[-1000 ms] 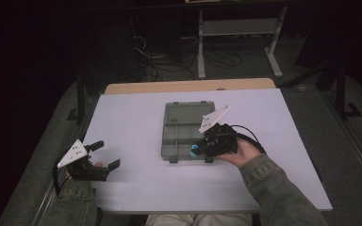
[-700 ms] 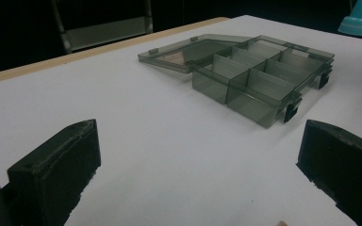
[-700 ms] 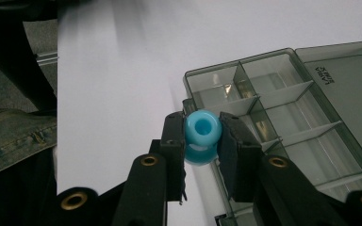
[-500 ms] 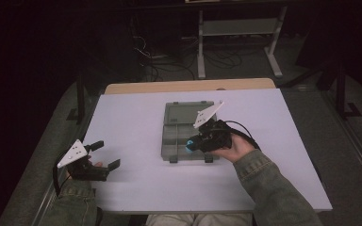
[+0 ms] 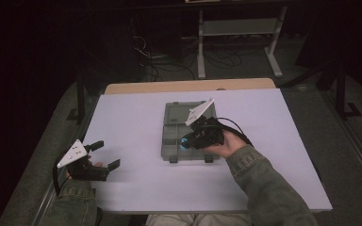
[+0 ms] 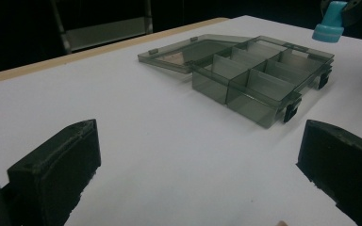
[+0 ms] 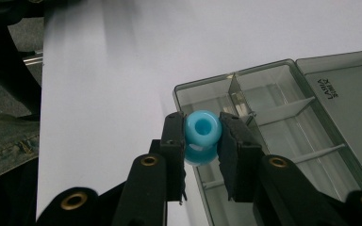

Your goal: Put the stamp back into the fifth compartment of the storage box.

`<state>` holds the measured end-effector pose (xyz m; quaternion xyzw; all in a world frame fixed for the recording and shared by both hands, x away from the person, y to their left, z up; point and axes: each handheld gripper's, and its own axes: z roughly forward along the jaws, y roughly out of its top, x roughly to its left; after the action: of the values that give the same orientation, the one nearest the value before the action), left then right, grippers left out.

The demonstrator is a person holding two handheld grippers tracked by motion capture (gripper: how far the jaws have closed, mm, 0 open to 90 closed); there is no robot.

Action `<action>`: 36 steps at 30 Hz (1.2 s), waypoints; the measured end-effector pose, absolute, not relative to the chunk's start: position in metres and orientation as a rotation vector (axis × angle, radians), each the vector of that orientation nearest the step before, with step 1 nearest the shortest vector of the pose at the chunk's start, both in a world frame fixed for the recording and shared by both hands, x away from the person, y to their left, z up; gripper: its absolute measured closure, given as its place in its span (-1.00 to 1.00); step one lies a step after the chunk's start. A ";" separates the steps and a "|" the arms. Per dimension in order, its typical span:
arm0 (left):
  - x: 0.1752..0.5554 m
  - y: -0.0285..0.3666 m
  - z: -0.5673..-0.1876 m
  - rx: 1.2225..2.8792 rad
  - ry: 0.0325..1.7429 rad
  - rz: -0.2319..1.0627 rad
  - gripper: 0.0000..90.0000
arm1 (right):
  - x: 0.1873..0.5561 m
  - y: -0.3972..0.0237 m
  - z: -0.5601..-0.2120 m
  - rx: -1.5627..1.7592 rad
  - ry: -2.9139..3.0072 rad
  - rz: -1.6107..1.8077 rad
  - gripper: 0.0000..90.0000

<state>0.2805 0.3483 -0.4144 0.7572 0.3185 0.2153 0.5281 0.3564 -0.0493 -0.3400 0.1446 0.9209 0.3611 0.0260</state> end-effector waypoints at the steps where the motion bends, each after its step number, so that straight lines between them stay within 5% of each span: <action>1: 0.280 0.348 -0.414 1.809 0.761 0.514 -1.00 | 0.357 -0.048 -0.340 0.444 2.844 1.118 0.59; 36: 0.281 0.348 -0.415 1.808 0.760 0.508 -1.00 | 0.380 -0.006 -0.356 0.397 2.884 1.067 0.59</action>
<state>0.2808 0.3483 -0.4145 0.7570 0.3183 0.2129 0.5294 0.3802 -0.0063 -0.3562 0.1280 0.9300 0.3440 0.0205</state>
